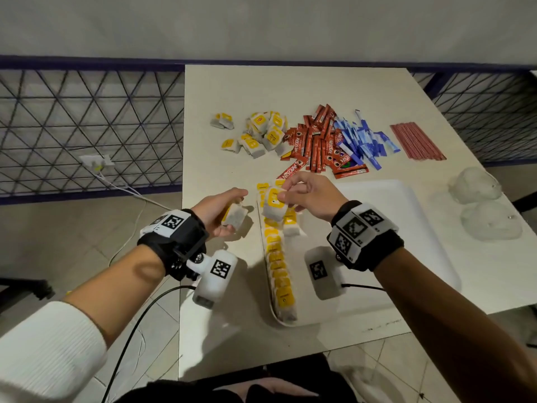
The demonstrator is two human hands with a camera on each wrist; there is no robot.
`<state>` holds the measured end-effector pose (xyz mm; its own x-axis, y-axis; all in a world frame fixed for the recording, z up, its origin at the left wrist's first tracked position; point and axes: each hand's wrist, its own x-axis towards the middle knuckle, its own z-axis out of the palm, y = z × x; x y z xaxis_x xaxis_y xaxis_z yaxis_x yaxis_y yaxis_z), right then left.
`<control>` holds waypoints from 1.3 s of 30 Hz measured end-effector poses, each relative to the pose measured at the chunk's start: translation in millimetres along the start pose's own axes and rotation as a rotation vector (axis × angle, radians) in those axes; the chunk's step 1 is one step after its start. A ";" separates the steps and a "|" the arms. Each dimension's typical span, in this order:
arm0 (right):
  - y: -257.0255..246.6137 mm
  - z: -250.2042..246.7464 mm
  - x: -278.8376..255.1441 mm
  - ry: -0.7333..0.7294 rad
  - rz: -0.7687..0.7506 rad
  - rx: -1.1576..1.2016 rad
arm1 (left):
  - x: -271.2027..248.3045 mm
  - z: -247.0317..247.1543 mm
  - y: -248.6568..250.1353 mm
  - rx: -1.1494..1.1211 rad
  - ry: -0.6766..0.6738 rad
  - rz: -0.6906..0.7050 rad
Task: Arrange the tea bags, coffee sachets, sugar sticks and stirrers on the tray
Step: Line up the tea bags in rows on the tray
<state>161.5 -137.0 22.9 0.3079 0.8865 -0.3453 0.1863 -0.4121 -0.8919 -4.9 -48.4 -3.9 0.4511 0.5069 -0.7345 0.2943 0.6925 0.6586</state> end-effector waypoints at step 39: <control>75.3 -28.9 30.0 -0.219 0.146 -0.191 | -11.2 71.6 -33.1 0.801 0.178 0.002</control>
<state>211.7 -147.5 -46.1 0.1401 0.8309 -0.5385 0.3330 -0.5517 -0.7647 40.7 -113.8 -5.8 0.3317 0.6287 -0.7033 0.8365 0.1487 0.5274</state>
